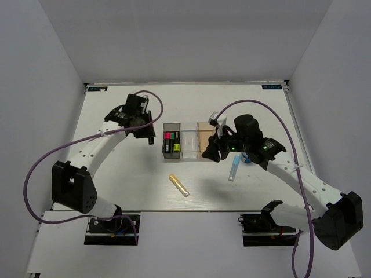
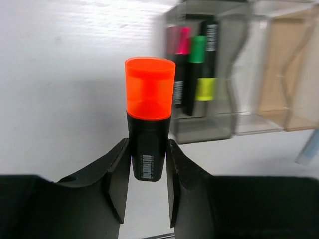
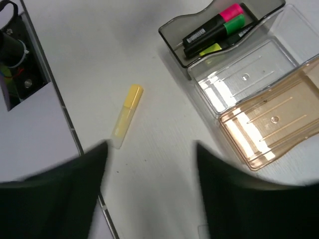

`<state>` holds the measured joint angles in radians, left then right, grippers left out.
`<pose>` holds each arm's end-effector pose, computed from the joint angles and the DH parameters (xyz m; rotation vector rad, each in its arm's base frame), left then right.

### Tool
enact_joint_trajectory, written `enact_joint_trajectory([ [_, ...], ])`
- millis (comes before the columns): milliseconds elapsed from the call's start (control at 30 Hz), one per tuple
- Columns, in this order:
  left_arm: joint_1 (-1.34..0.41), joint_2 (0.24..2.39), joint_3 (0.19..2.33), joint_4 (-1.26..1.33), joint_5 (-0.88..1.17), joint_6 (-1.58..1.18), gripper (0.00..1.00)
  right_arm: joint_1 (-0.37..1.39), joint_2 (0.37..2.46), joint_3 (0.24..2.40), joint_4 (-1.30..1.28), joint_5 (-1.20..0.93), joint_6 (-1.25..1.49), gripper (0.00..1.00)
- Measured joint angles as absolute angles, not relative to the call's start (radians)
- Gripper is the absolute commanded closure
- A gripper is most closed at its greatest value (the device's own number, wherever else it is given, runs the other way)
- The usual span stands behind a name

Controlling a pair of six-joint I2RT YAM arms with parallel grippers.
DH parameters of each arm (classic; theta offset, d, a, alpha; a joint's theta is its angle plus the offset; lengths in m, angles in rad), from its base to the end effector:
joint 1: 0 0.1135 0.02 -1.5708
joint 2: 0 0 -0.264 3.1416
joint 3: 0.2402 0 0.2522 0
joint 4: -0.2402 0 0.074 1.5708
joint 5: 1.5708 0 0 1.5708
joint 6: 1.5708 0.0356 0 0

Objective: Sort the stationery into containers
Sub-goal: Place the pen in the storage box, then pick up the pen from the center of the board.

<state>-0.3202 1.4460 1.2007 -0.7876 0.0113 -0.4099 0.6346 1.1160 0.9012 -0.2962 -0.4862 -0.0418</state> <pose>0.2803 -0.0934 0.2800 -0.1138 2.6274 -0.2727 0.1900 0.1605 0.3055 -0.9894 1.8890 0.8616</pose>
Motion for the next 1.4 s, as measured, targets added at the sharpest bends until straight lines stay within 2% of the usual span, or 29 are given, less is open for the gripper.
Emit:
enact_joint_trajectory([
  [33,-0.349,1.462,1.229,-0.780,0.011,-0.421,1.00,0.629,1.116,0.901,-0.297,-0.481,-0.059,0.96],
  [67,-0.377,1.488,1.257,-0.777,0.012,-0.432,1.00,0.625,1.115,0.901,-0.297,-0.477,-0.061,1.00],
  [133,-0.424,1.559,1.321,-0.770,0.012,-0.453,1.00,0.618,1.111,0.900,-0.299,-0.471,-0.065,1.00],
  [167,-0.446,1.602,1.356,-0.768,0.011,-0.462,1.00,0.613,1.110,0.900,-0.299,-0.468,-0.069,0.81],
  [233,-0.480,1.691,1.412,-0.756,0.011,-0.479,1.00,0.597,1.105,0.898,-0.300,-0.465,-0.075,0.61],
  [267,-0.491,1.725,1.433,-0.755,0.011,-0.484,1.00,0.592,1.103,0.896,-0.300,-0.463,-0.075,0.45],
  [433,-0.528,1.852,1.489,-0.758,-0.003,-0.507,0.99,0.561,1.093,0.886,-0.304,-0.457,-0.088,0.30],
  [467,-0.532,1.860,1.489,-0.762,-0.006,-0.510,0.96,0.556,1.093,0.886,-0.305,-0.457,-0.088,0.28],
  [500,-0.535,1.866,1.489,-0.767,-0.010,-0.513,0.82,0.552,1.093,0.886,-0.306,-0.458,-0.089,0.23],
  [567,-0.539,1.868,1.489,-0.772,-0.017,-0.516,0.71,0.545,1.093,0.886,-0.310,-0.458,-0.087,0.14],
  [600,-0.540,1.868,1.489,-0.773,-0.019,-0.517,0.64,0.543,1.093,0.886,-0.312,-0.458,-0.088,0.12],
  [633,-0.540,1.868,1.489,-0.773,-0.021,-0.517,0.47,0.541,1.093,0.886,-0.313,-0.458,-0.089,0.12],
  [733,-0.541,1.868,1.489,-0.781,-0.027,-0.516,0.33,0.534,1.093,0.886,-0.317,-0.458,-0.094,0.12],
  [767,-0.542,1.867,1.490,-0.785,-0.028,-0.519,0.33,0.531,1.093,0.886,-0.318,-0.458,-0.094,0.16],
  [833,-0.543,1.867,1.503,-0.798,-0.031,-0.520,0.32,0.523,1.095,0.886,-0.321,-0.455,-0.105,0.42],
  [867,-0.543,1.867,1.509,-0.803,-0.033,-0.520,0.33,0.518,1.098,0.886,-0.324,-0.453,-0.109,0.57],
  [900,-0.547,1.866,1.527,-0.812,-0.037,-0.519,0.39,0.512,1.102,0.886,-0.327,-0.449,-0.111,0.86],
  [933,-0.553,1.863,1.541,-0.817,-0.041,-0.518,0.72,0.506,1.107,0.886,-0.333,-0.444,-0.113,0.98],
  [967,-0.559,1.856,1.549,-0.817,-0.046,-0.524,0.88,0.500,1.111,0.886,-0.339,-0.436,-0.116,1.00],
  [1000,-0.569,1.839,1.553,-0.818,-0.057,-0.521,0.99,0.494,1.116,0.886,-0.344,-0.426,-0.115,1.00],
  [1067,-0.603,1.788,1.544,-0.832,-0.098,-0.521,1.00,0.485,1.130,0.890,-0.354,-0.375,-0.117,1.00],
  [1100,-0.625,1.753,1.530,-0.836,-0.120,-0.527,0.94,0.480,1.142,0.895,-0.361,-0.346,-0.117,1.00],
  [1133,-0.656,1.701,1.491,-0.833,-0.149,-0.545,0.78,0.475,1.161,0.904,-0.374,-0.305,-0.115,1.00],
  [1167,-0.694,1.641,1.448,-0.847,-0.177,-0.566,0.49,0.471,1.182,0.917,-0.395,-0.260,-0.113,0.91],
  [1200,-0.733,1.584,1.405,-0.857,-0.198,-0.582,0.41,0.467,1.210,0.931,-0.412,-0.216,-0.107,0.80],
  [1233,-0.774,1.517,1.343,-0.857,-0.215,-0.621,0.35,0.462,1.239,0.940,-0.425,-0.177,-0.099,0.61],
  [1267,-0.817,1.456,1.289,-0.873,-0.231,-0.650,0.27,0.458,1.263,0.943,-0.434,-0.145,-0.085,0.52],
  [1300,-0.858,1.400,1.239,-0.886,-0.246,-0.684,0.27,0.455,1.285,0.943,-0.447,-0.116,-0.074,0.46],
  [1400,-0.933,1.264,1.085,-0.875,-0.279,-0.796,0.27,0.452,1.327,0.935,-0.482,-0.064,-0.036,0.42],
])
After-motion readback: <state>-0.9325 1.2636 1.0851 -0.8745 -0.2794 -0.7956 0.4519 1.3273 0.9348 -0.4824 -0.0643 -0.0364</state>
